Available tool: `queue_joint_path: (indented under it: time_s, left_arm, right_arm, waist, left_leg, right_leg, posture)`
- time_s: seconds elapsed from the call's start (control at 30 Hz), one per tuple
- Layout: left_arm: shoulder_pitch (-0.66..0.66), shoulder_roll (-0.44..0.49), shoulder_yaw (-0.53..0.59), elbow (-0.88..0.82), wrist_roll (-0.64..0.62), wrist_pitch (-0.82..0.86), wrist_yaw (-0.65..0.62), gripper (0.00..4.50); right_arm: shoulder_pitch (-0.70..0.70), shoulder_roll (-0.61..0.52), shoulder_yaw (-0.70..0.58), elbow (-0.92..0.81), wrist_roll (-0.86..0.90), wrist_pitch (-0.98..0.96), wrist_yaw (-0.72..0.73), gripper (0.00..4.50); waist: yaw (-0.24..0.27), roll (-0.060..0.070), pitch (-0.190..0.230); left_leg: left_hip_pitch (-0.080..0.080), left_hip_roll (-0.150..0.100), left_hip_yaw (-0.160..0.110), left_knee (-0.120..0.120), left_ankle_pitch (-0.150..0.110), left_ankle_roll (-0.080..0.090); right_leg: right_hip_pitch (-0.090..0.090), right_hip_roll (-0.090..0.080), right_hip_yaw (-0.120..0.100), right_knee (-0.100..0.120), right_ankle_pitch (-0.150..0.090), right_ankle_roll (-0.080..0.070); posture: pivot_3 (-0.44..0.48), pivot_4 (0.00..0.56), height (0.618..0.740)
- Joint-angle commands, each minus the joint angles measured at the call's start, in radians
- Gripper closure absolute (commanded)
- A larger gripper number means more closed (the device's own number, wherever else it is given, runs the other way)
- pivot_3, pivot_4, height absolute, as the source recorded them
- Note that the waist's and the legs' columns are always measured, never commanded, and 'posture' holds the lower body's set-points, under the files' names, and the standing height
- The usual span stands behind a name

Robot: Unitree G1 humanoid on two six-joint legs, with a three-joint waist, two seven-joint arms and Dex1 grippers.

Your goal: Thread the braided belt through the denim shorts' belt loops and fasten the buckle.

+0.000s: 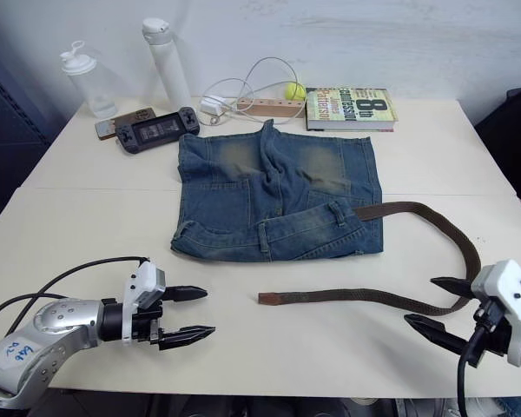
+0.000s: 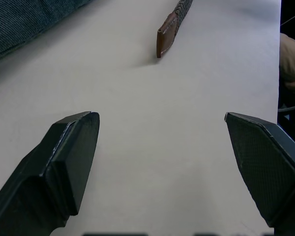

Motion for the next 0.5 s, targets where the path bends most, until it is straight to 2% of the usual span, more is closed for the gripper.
queue_joint_path:
  time_s: [0.03, 0.27, 0.5]
  left_arm:
    - [0.002, -0.003, 0.035, -0.024, -0.043, 0.01, -0.014, 0.05]
    - [-0.019, -0.038, 0.04, -0.035, -0.099, 0.04, -0.002, 0.05]
    - [-0.048, -0.05, 0.009, -0.024, -0.065, 0.026, 0.008, 0.05]
  right_arm:
    - [-0.008, -0.002, -0.011, -0.003, 0.012, -0.006, -0.005, 0.0]
    - [-0.028, -0.006, 0.009, 0.036, 0.045, 0.028, 0.001, 0.0]
    - [-0.043, 0.005, 0.022, 0.069, -0.01, -0.07, 0.002, 0.0]
  waist:
    - [0.0, 0.0, 0.0]
    - [0.0, 0.0, 0.0]
    - [0.0, 0.0, 0.0]
  left_leg:
    - [0.0, 0.0, 0.0, 0.0, 0.0, 0.0]
    - [0.0, 0.0, 0.0, 0.0, 0.0, 0.0]
    - [0.0, 0.0, 0.0, 0.0, 0.0, 0.0]
  right_leg:
    - [0.0, 0.0, 0.0, 0.0, 0.0, 0.0]
    - [0.0, 0.0, 0.0, 0.0, 0.0, 0.0]
    - [0.0, 0.0, 0.0, 0.0, 0.0, 0.0]
  posture:
    - [0.0, 0.15, 0.708]
    - [0.0, 0.15, 0.708]
    - [0.0, 0.15, 0.708]
